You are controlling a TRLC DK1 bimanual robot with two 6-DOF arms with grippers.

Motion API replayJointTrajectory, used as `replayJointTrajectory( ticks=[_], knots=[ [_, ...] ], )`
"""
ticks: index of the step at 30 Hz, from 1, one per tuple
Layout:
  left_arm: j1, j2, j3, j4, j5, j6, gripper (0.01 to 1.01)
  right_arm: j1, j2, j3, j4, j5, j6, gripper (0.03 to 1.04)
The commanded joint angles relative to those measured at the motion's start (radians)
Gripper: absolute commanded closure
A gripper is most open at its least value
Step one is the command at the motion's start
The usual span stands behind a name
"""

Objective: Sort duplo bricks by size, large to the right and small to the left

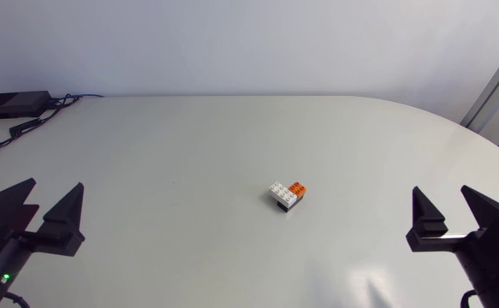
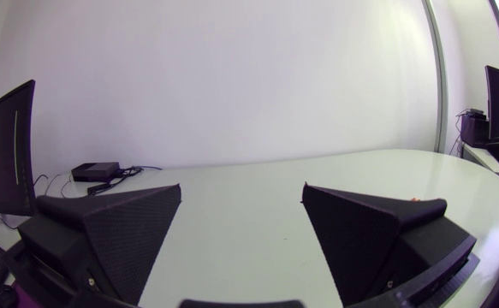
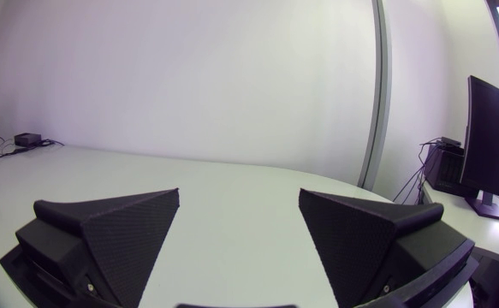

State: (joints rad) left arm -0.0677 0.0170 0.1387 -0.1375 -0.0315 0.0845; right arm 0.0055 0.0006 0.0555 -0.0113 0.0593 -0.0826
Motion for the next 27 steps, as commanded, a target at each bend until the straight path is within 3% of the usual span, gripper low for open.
replayJointTrajectory(
  ticks=[1,10,17,22,27],
  knots=[
    [-0.026,0.047,0.076,-0.013,-0.005,-0.034,0.048,0.016,0.006,0.056,-0.026,0.004,0.001,0.06],
    [-0.158,0.330,0.262,-0.034,-0.007,-0.114,0.064,0.039,0.230,0.210,-0.055,0.007,0.034,0.06],
    [-0.290,0.678,0.432,-0.063,-0.008,-0.167,0.103,0.070,0.492,0.362,-0.116,0.007,0.135,0.06],
    [-0.336,0.997,0.610,-0.183,-0.005,-0.160,0.103,0.094,0.650,0.465,-0.180,0.007,0.199,0.06],
    [-0.337,1.279,0.779,-0.246,0.110,-0.137,0.102,0.128,0.728,0.521,-0.223,0.004,0.236,0.06]
  ],
)
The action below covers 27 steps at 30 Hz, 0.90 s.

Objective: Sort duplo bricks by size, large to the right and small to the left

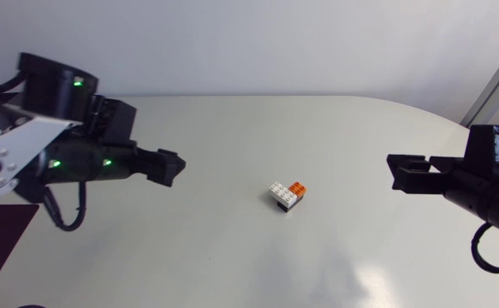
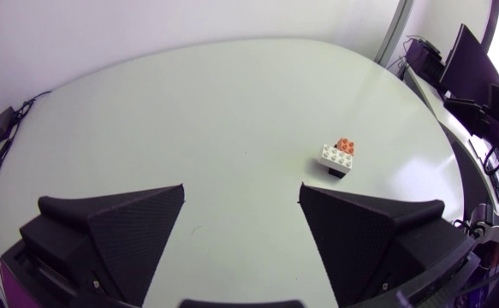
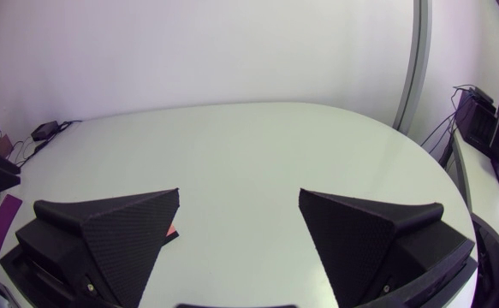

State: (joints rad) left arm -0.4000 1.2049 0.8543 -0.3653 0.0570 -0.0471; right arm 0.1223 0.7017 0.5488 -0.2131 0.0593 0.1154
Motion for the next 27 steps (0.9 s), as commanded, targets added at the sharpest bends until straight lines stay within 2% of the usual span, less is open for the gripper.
replayJointTrajectory(
  ticks=[1,4,6,9,11,21,27],
  knots=[
    [-0.014,0.150,0.103,-0.034,0.023,0.015,0.100,0.014,0.035,0.031,-0.029,-0.001,0.050,0.06],
    [-0.043,0.291,0.212,-0.070,0.052,0.118,0.100,0.022,0.042,0.028,-0.045,-0.007,0.063,0.06],
    [-0.082,0.366,0.281,-0.096,0.053,0.268,0.095,0.023,0.051,0.019,-0.054,-0.018,0.067,0.06],
    [-0.122,0.469,0.404,-0.196,0.053,0.368,0.057,0.023,0.051,0.007,-0.069,-0.038,0.069,0.06],
    [-0.146,0.498,0.423,-0.189,0.067,0.454,0.059,0.022,0.050,-0.001,-0.075,-0.049,0.069,0.06],
    [-0.220,0.691,0.511,-0.158,0.142,0.754,0.062,0.020,0.048,-0.029,-0.077,-0.115,0.070,0.06],
    [-0.241,0.759,0.585,-0.158,0.170,0.929,0.072,0.017,0.058,-0.030,-0.072,-0.142,0.066,0.06]
  ],
)
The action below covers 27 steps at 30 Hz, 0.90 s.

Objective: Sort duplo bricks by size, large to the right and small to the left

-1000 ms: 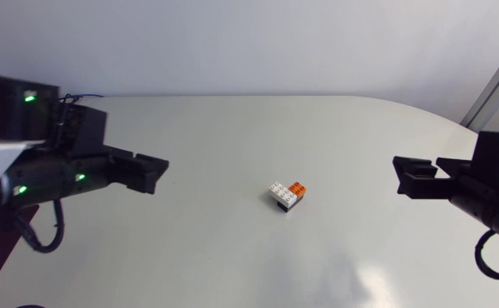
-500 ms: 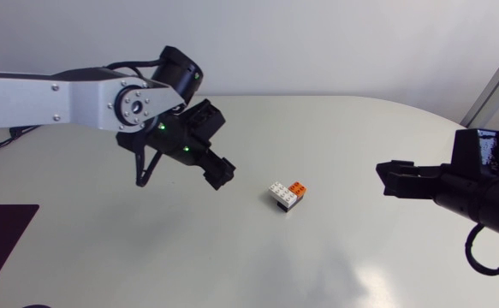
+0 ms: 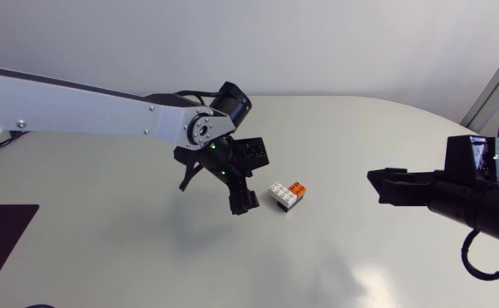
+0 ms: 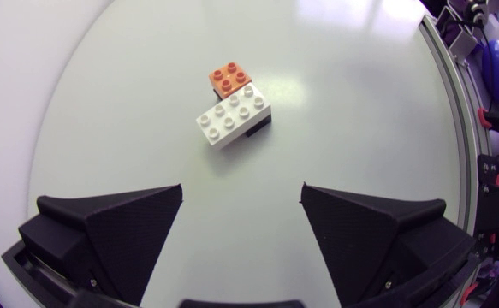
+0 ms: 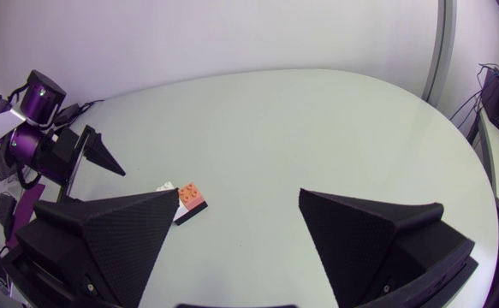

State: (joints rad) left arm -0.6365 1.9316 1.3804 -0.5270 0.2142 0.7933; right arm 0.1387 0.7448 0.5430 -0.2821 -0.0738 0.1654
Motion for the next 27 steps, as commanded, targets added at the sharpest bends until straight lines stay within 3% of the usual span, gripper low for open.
replayJointTrajectory(
  ticks=[1,15,27],
  knots=[
    [-0.005,0.047,0.085,0.004,0.013,0.099,0.072,0.001,0.014,-0.026,-0.002,-0.011,0.013,0.06],
    [-0.051,0.253,0.304,-0.172,0.014,0.300,0.133,-0.007,0.059,-0.048,0.050,-0.067,0.005,0.06],
    [-0.055,0.328,0.414,-0.176,0.014,0.328,0.131,0.004,0.071,-0.052,0.054,-0.101,-0.007,0.06]
  ],
)
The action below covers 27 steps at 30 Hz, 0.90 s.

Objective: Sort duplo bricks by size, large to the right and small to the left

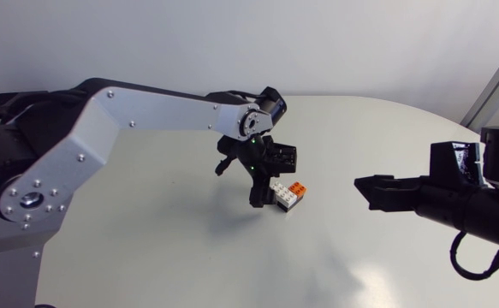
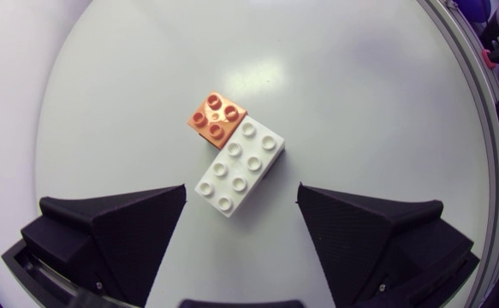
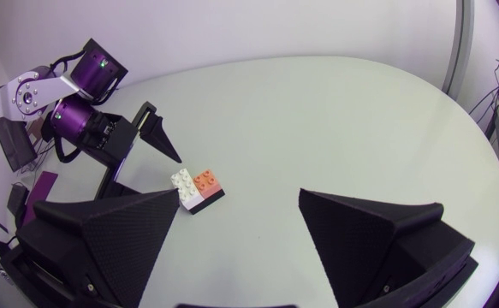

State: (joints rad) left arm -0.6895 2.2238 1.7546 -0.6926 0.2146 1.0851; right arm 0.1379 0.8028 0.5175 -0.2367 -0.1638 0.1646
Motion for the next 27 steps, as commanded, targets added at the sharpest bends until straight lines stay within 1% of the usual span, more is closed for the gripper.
replayJointTrajectory(
  ticks=[1,5,11,21,22,26,27],
  knots=[
    [-0.001,0.045,0.051,-0.012,0.014,0.036,0.133,0.005,0.013,-0.027,0.008,-0.016,-0.007,0.06],
    [-0.004,0.083,0.115,-0.084,0.014,0.041,0.133,0.009,0.013,-0.020,0.008,-0.017,-0.008,0.06],
    [-0.021,0.102,0.120,-0.147,0.014,0.081,0.134,0.009,0.007,-0.027,-0.001,-0.023,-0.008,0.06],
    [-0.044,0.111,0.126,-0.156,0.014,0.085,0.138,0.003,0.001,-0.034,-0.003,-0.026,-0.013,0.06],
    [-0.045,0.112,0.126,-0.156,0.014,0.084,0.162,0.002,0.001,-0.034,-0.003,-0.026,-0.014,0.06],
    [-0.047,0.125,0.134,-0.156,0.014,0.082,0.164,0.002,0.001,-0.033,-0.003,-0.028,-0.016,0.06],
    [-0.048,0.129,0.137,-0.157,0.014,0.081,0.180,0.000,0.001,-0.034,-0.001,-0.028,-0.016,0.06]
  ],
)
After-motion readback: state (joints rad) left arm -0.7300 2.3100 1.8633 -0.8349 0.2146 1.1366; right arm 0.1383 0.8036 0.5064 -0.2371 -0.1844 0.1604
